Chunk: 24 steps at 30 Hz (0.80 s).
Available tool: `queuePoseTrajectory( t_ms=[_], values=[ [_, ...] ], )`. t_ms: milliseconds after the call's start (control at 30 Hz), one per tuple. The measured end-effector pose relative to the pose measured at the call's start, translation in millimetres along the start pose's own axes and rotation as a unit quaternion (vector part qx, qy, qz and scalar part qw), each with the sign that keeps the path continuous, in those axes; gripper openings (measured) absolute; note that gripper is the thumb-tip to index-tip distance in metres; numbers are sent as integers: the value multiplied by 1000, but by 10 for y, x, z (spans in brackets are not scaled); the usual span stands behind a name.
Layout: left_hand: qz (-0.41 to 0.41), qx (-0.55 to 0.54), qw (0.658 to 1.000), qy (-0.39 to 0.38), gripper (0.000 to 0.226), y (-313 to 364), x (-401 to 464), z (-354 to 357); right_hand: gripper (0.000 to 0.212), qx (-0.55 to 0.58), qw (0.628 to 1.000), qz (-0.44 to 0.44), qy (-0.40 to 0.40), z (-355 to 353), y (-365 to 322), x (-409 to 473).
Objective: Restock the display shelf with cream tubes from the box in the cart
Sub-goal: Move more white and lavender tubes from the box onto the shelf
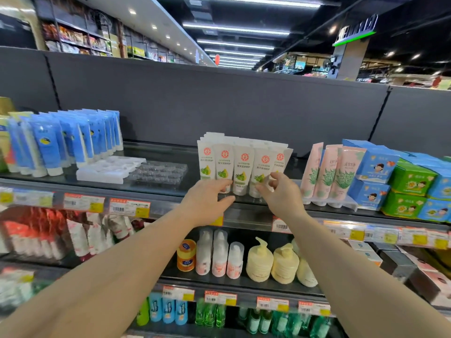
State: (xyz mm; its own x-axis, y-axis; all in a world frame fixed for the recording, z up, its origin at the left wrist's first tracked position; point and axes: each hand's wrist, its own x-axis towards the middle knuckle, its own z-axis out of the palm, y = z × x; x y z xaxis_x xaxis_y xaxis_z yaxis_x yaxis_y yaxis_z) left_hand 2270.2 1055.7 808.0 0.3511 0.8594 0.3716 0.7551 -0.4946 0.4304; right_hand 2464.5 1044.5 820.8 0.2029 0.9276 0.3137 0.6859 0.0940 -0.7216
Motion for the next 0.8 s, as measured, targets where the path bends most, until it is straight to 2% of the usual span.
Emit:
queuePoseTrajectory(
  t_ms=[100,233,300,467,567,667,800],
  values=[
    [-6,25,1000,9,51,-168,-238,-164,51,-19,999,30,31,66,-128,-152],
    [-37,98,994,10,53,-539,-699,-523,44,-100,990,52,88,387,-416,-503],
    [-50,138,989,7,53,-779,-1040,-741,44,-120,989,40,75,698,-681,-785],
    [-119,206,971,-21,57,-1634,-2183,-1429,50,-189,974,-90,-85,1841,-1604,-1560],
    [-197,235,951,-33,61,-2168,-3005,-1970,48,-198,951,-155,-180,2619,-2291,-2036],
    [-271,272,922,-40,63,-2591,-3773,-2579,51,-179,930,-201,-252,3280,-3027,-2495],
    [-356,290,888,-2,69,-3031,-4715,-3242,55,-162,890,-282,-318,4056,-3880,-3038]
  ],
)
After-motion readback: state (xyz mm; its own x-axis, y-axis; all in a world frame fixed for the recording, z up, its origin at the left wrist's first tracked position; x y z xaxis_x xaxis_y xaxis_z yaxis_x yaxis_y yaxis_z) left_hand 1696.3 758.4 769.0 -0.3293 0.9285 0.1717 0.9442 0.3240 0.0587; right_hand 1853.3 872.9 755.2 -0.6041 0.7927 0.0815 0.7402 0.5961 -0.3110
